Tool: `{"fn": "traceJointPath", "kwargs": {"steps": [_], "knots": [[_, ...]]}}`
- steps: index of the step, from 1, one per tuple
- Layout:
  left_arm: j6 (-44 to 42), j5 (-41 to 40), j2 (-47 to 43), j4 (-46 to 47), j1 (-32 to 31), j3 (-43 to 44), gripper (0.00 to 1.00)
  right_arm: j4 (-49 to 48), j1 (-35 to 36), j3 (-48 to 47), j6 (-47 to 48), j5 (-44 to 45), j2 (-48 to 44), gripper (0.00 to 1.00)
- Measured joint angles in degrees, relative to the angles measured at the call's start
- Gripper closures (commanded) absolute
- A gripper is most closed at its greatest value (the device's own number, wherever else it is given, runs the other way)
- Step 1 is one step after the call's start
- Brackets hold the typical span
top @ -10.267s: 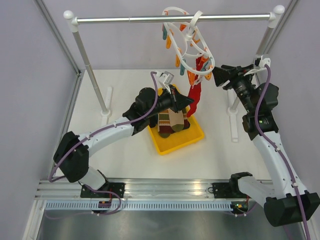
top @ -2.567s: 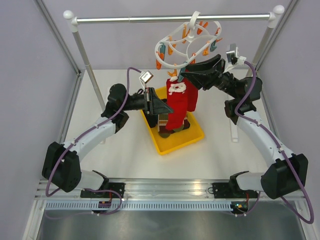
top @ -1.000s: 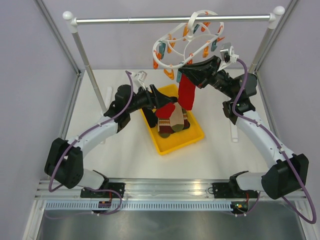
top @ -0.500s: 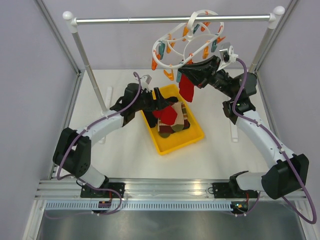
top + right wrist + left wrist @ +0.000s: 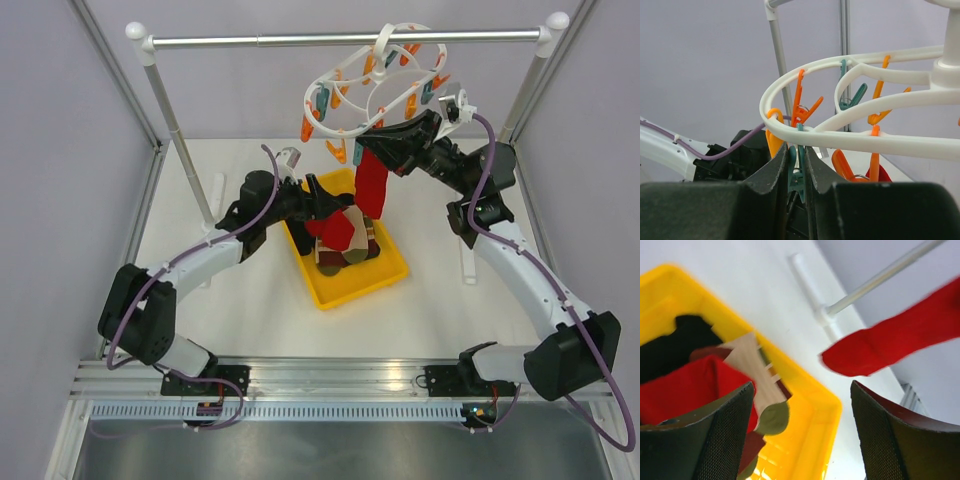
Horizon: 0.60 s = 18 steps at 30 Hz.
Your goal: Remove the socks clipped to the hanger
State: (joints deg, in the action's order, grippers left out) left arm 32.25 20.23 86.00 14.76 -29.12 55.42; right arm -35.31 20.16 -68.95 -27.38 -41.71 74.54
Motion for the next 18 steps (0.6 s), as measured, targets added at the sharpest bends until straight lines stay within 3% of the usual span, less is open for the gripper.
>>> {"fn": "traceJointPath", "kwargs": {"steps": [9,10,11,18], "knots": [[0.0,10.1,5.2,25.8,-0.2,1.7,0.19,1.9,0.0,-0.8,0.2,-0.1,-1.0,0.94],[0.0,10.5,6.8,28.5,-0.2,2.1,0.07,2.1,0.0,-0.9,0.2,-0.2,-1.0,0.94],[0.0,11.0,8.7,31.2,-0.2,2.5,0.06,2.3,0.0,-1.0,0.2,-0.3,-1.0,0.94],[0.2,11.9,17.0,41.7,-0.3,3.2,0.08,4.6,0.2,-2.0,0.8,-0.5,-1.1,0.94]]}}
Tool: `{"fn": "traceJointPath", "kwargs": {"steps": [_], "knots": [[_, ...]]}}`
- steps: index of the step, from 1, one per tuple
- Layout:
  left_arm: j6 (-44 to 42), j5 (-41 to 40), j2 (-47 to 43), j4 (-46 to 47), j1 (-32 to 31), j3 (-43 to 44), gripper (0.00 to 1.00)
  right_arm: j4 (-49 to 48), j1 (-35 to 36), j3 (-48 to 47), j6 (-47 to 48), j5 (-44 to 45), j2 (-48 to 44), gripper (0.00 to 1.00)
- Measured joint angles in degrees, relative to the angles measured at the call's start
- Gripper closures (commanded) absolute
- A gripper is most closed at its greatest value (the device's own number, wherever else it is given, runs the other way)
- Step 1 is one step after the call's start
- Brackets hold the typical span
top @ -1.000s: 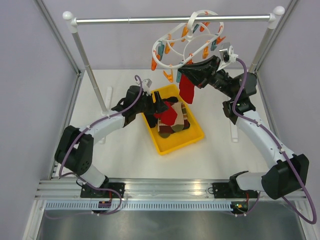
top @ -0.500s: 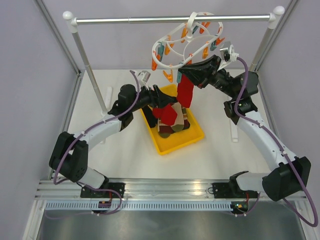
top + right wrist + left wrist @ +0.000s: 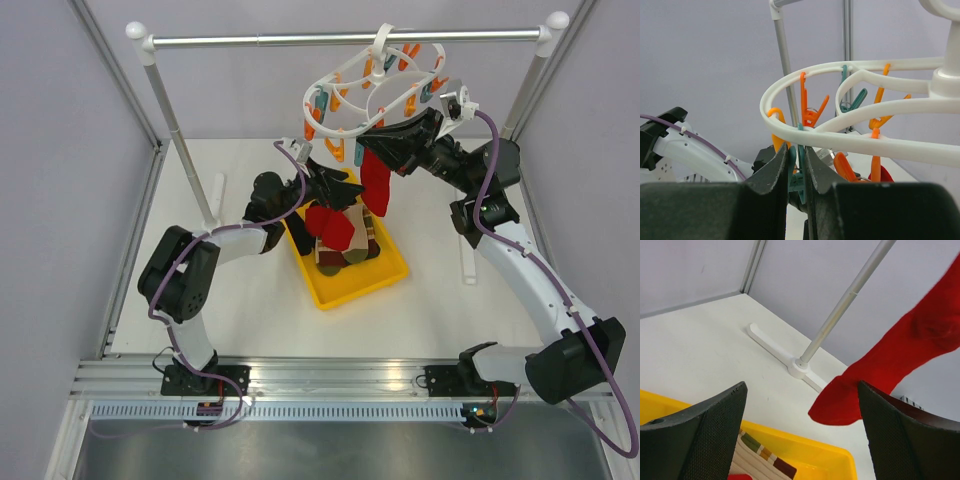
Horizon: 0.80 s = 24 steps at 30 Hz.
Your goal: Remove the socks clipped to the hanger
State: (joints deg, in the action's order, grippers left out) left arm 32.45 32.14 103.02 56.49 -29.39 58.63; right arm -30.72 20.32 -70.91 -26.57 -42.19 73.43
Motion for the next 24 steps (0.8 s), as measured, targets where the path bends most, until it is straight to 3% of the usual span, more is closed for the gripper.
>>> {"fn": "traceJointPath", "kwargs": {"steps": [14,18,21,23,24], "knots": [[1.6,3.7,3.0,6.8,-5.9,7.6,0.12,1.9,0.1,-1.4,0.9,-0.4,0.0,0.94],[3.0,4.1,4.5,7.1,-6.5,8.2,0.22,2.2,0.1,-1.7,0.9,-0.5,0.0,0.94],[4.9,4.2,5.3,7.1,-6.4,8.3,0.39,2.6,0.1,-1.9,1.0,-0.5,0.0,0.94],[6.4,4.4,5.4,7.2,-6.4,8.3,0.59,2.6,0.1,-2.0,1.0,-0.5,0.0,0.94],[7.1,4.6,5.4,7.6,-6.3,8.3,0.80,2.7,0.1,-2.0,1.0,-0.5,0.0,0.94]]}}
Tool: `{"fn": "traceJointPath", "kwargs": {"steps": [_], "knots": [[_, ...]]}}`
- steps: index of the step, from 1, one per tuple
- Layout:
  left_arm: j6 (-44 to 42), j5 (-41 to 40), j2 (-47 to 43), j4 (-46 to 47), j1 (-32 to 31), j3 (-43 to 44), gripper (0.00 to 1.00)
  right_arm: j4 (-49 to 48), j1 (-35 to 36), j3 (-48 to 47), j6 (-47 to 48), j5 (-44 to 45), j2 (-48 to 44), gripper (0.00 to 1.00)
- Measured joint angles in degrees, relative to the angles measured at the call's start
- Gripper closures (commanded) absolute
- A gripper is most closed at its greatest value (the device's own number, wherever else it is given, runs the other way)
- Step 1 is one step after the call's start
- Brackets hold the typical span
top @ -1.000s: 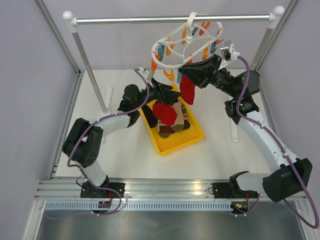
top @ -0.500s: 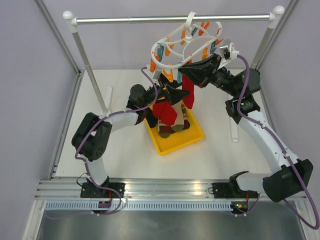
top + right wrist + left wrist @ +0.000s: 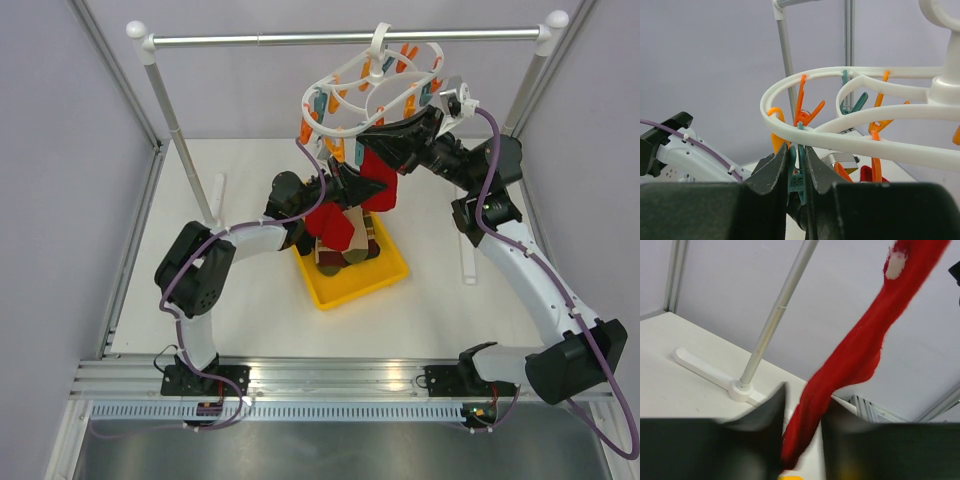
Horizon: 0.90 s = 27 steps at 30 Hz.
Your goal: Remove the socks clipped to the hanger
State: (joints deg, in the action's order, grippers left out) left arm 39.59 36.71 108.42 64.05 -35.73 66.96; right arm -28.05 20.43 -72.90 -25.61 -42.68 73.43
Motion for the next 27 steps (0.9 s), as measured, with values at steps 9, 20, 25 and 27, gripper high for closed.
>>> {"fn": "traceJointPath", "kwargs": {"steps": [9,20,25,27], "knots": [[6.5,7.1,-0.6,0.5,-0.3,0.0,0.98,4.5,0.2,0.0,2.1,2.8,-1.5,0.83],[21.2,15.1,-0.6,8.7,0.7,-2.8,0.98,13.6,0.5,1.2,8.6,10.4,-9.2,0.45],[23.0,16.6,-0.6,9.1,1.3,-3.0,0.98,17.0,0.5,4.0,12.0,14.7,-13.3,0.43],[23.2,17.4,-0.6,9.1,1.3,-3.0,0.98,18.1,0.5,5.9,13.1,16.5,-15.1,0.43]]}}
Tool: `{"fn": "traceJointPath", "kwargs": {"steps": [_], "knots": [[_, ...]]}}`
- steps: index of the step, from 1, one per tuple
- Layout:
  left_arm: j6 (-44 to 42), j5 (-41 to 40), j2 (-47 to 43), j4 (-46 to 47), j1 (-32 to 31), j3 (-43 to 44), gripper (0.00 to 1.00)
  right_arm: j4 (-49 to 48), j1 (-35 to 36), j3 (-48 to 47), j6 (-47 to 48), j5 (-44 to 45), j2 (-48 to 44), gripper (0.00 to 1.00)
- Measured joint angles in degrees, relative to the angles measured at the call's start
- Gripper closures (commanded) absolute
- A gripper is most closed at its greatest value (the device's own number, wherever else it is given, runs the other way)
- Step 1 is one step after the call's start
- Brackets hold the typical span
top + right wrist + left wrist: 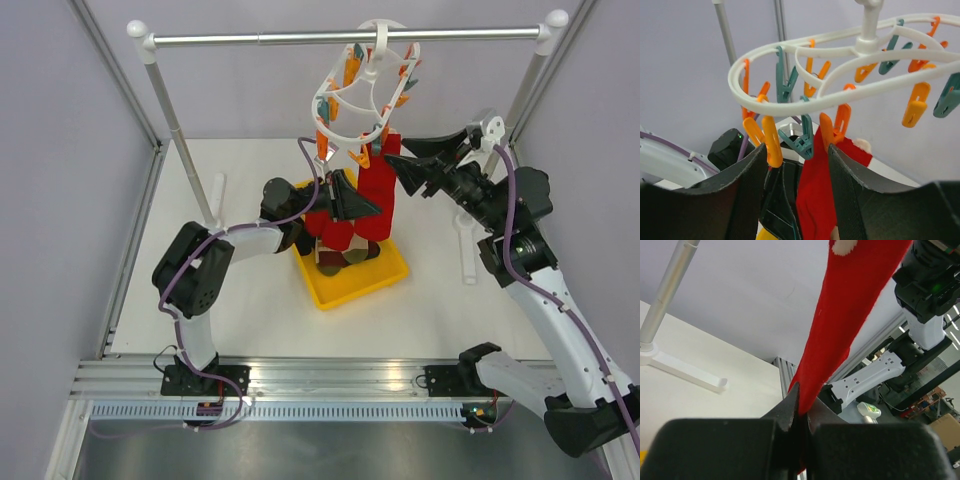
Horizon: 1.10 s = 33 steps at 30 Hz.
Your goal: Remove the socks clipped to the hanger
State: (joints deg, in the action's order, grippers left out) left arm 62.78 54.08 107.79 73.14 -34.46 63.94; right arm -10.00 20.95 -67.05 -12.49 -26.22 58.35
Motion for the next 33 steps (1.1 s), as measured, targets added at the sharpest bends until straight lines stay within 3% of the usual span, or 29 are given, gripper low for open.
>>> {"fn": "traceJointPath", "kwargs": {"steps": [10,18,33], "knots": [[0.2,2.1,-1.0,-1.7,0.3,0.0,0.98,4.5,-2.0,1.3,4.0,4.7,0.3,0.42],[0.2,3.5,-2.8,-4.2,0.7,0.0,0.98,2.8,-5.3,-0.6,3.4,-0.4,7.3,0.40],[0.2,4.5,-3.0,-5.6,0.7,0.0,0.98,-3.7,-5.2,-3.4,1.6,-8.0,8.7,0.38]]}}
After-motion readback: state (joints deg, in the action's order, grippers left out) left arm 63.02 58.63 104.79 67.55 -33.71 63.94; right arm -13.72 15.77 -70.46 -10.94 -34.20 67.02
